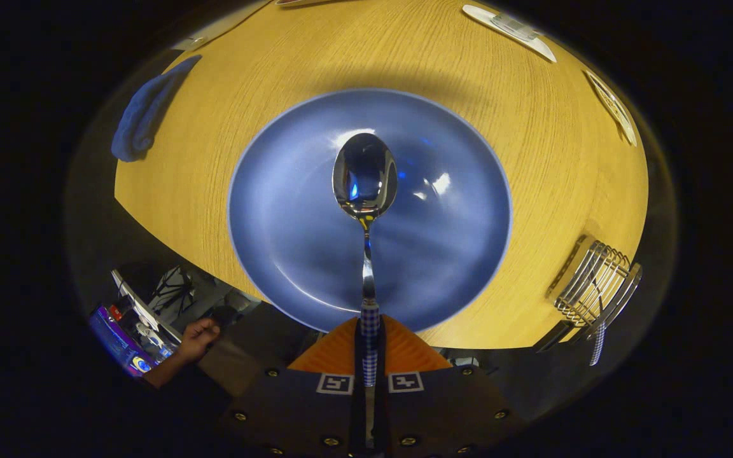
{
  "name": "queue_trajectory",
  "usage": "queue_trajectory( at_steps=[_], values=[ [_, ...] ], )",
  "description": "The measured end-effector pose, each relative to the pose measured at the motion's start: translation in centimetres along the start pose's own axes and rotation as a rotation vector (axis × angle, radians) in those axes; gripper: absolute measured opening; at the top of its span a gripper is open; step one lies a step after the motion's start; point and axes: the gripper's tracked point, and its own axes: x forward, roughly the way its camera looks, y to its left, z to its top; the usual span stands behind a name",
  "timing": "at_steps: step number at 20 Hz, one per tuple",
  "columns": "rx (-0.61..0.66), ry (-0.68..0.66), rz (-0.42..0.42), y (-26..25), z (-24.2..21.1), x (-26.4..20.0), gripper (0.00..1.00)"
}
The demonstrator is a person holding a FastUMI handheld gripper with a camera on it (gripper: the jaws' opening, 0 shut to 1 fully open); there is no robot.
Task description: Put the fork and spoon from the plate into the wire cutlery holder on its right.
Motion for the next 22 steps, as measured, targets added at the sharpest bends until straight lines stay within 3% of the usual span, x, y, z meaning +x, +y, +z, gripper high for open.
queue_trajectory(
  at_steps=[5, 22],
  values=[
    [0.001, 0.043, 0.044, -1.3, -2.3, -1.8, 0.06],
    [-0.022, 0.139, -0.027, -11.2, -10.0, -7.3, 0.06]
  ],
)
